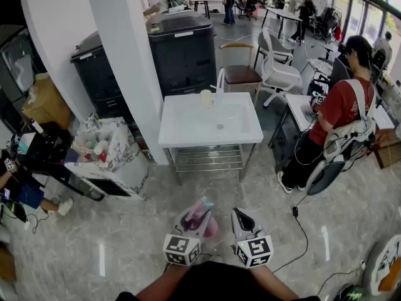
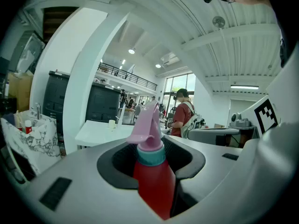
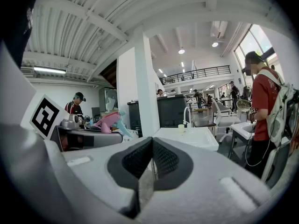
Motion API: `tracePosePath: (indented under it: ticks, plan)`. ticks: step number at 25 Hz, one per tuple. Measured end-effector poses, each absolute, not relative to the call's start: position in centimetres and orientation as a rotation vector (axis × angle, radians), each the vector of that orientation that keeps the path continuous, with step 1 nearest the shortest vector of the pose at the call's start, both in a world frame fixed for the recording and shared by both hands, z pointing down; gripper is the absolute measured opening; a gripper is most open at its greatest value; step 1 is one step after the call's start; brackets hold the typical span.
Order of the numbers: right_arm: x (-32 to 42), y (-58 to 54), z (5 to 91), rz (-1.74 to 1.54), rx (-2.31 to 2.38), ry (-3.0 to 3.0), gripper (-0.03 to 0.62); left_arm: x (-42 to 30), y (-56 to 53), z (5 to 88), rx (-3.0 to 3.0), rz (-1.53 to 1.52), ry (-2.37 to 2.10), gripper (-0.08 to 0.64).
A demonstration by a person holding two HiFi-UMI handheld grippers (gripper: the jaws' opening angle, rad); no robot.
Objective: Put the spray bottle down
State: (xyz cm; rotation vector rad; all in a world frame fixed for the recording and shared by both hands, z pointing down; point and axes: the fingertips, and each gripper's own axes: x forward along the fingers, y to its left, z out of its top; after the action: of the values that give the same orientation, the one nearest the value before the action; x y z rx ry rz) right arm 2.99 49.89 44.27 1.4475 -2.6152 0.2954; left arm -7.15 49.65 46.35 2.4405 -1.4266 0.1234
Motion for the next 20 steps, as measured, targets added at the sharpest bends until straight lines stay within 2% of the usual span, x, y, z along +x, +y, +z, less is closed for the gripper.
tracePosePath:
  ticks: [12,20]
  plan:
    - [6.9,46.1,47.6,0.433,1.546,-2.611,-0.002,-6.6,45.2,47.9,2.444,0.112,-1.422,0.183]
    - [8.1,37.2,47.4,0.377,1.622,-2.548,-0.002,-5.9,36.0,49.1,2.487,0.124,-1.32,0.181]
